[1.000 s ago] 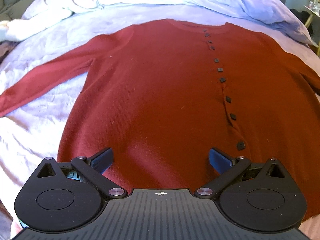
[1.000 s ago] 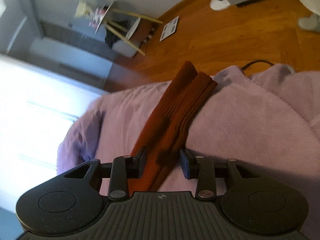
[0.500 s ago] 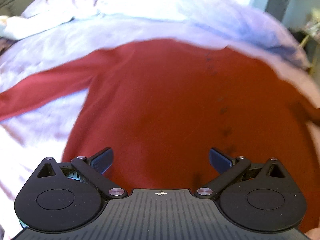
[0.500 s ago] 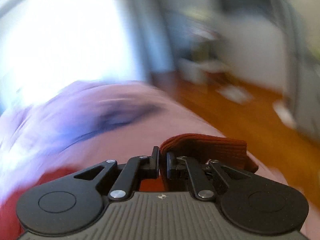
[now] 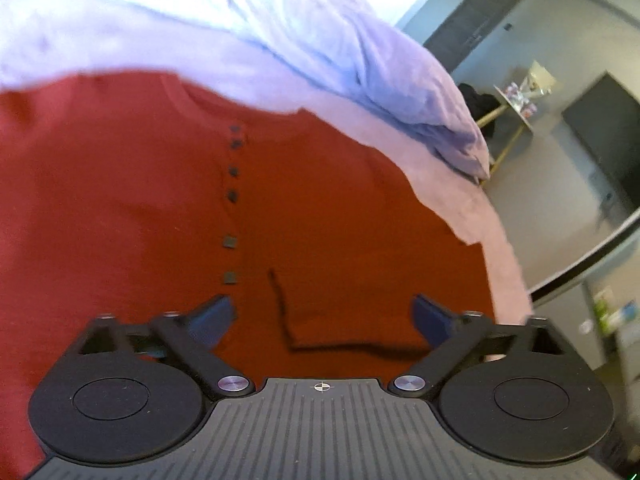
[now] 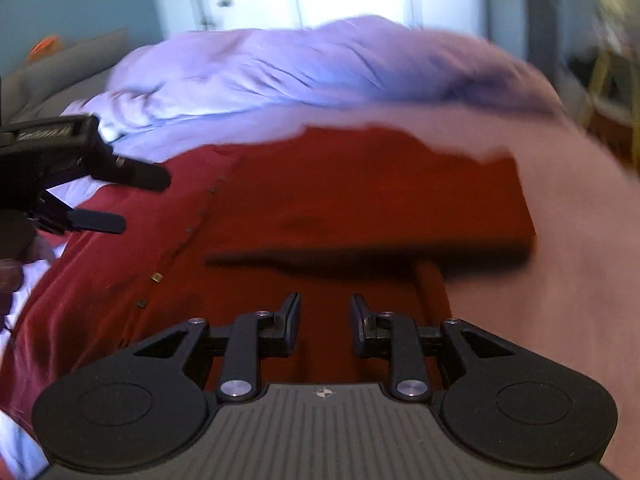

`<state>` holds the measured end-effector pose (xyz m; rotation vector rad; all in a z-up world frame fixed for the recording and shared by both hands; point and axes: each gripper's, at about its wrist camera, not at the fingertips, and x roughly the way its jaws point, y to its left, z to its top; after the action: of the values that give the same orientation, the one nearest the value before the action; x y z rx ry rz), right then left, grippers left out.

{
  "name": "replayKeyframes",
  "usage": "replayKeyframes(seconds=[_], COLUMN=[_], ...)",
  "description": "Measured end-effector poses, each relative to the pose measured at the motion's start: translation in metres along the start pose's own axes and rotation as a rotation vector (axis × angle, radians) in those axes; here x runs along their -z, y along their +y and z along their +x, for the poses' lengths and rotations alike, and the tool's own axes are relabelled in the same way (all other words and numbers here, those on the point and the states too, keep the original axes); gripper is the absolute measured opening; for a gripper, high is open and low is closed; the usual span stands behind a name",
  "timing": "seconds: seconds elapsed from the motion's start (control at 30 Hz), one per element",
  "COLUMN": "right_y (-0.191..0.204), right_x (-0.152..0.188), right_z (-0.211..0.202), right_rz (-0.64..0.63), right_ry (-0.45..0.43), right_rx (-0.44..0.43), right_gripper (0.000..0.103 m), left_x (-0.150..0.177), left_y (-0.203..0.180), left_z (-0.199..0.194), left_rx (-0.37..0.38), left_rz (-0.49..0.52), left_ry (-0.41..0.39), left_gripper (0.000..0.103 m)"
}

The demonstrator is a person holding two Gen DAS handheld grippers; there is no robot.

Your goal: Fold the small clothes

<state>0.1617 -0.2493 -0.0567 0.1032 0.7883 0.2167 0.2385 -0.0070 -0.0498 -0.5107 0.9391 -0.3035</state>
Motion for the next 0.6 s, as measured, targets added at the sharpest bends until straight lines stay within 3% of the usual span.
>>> replayKeyframes(seconds=[0.17,0.37,0.47,0.53,0.6], right_y=[-0.017,-0.030,-0.030,-0.027,-0.024], right_x=[0.028,0.041,0.039,0.039,0.039], right_z=[-0.005,-0.012,-0.016,-0.017,-0.019], right_rz=[0.157,0.190,0.182,0.173,0.156], right_ry=[0.035,0.020,0.016,0.014,0.013], right_rx=[-0.021,-0.036,-0.025,-0.011,0.005], right_gripper=[0.027,0.027,0.027,0.027,0.027], left_x=[-0.002,-0.001,-0.002,-0.002,-0.002], left_y=[0.020,0.022,0.022,0.024,0.028], left_z=[0.040,0.055,0.062,0.060,0.059], left_rx=[0.038,0.055,0.070,0.058,0.047], left_rz=[-0.159,-0.184,-0.204,-0.197,-0.211], left_ry=[0.108,0.136,0.164,0.173,0.182], left_gripper=[0.078,0.062,0.044,0.016,0.011])
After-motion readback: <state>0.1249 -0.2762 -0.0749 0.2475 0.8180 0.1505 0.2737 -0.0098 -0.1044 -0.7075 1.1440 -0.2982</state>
